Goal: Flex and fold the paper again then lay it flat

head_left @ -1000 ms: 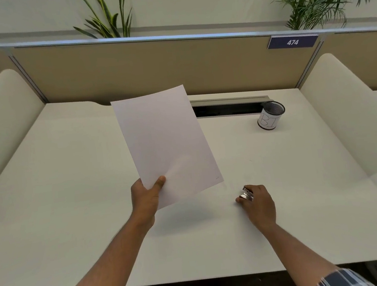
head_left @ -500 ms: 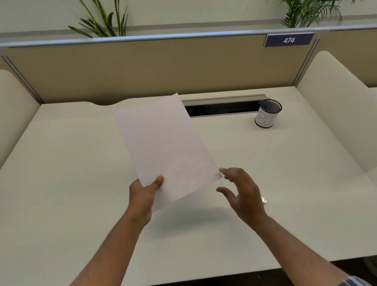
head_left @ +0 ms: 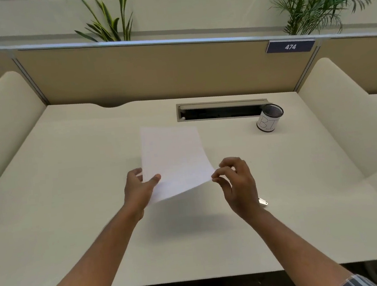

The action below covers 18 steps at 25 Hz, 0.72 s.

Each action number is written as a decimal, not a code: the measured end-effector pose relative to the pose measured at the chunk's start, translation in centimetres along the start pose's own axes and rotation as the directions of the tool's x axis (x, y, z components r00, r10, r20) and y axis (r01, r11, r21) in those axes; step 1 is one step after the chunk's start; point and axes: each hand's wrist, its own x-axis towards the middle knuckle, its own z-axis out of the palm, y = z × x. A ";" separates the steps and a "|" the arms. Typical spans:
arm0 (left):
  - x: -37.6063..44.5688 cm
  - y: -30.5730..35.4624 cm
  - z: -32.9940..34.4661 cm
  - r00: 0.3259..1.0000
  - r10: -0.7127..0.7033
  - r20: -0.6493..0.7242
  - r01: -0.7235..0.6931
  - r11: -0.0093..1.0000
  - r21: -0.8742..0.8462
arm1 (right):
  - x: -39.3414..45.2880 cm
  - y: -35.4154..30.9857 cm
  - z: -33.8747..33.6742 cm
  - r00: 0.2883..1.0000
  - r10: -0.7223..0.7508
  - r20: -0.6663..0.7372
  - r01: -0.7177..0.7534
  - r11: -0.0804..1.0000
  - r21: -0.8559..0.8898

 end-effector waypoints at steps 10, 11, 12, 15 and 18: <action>-3.9 3.4 1.1 0.723 0.628 0.288 -0.666 0.523 0.532 | 3.2 -5.7 1.0 0.877 0.389 0.282 -0.480 0.711 0.514; -4.4 3.6 1.5 0.715 0.621 0.322 -0.686 0.534 0.494 | 3.3 -5.9 0.8 0.855 0.413 0.312 -0.517 0.649 0.558; -4.7 3.7 1.8 0.716 0.611 0.337 -0.692 0.558 0.458 | 3.4 -6.0 0.6 0.834 0.435 0.338 -0.549 0.594 0.589; -5.3 3.8 2.3 0.760 0.570 0.312 -0.649 0.664 0.371 | 3.3 -6.3 -0.2 0.773 0.476 0.418 -0.621 0.439 0.649; -5.6 3.7 2.4 0.813 0.524 0.253 -0.581 0.758 0.297 | 2.6 -6.4 -0.7 0.749 0.478 0.459 -0.647 0.378 0.662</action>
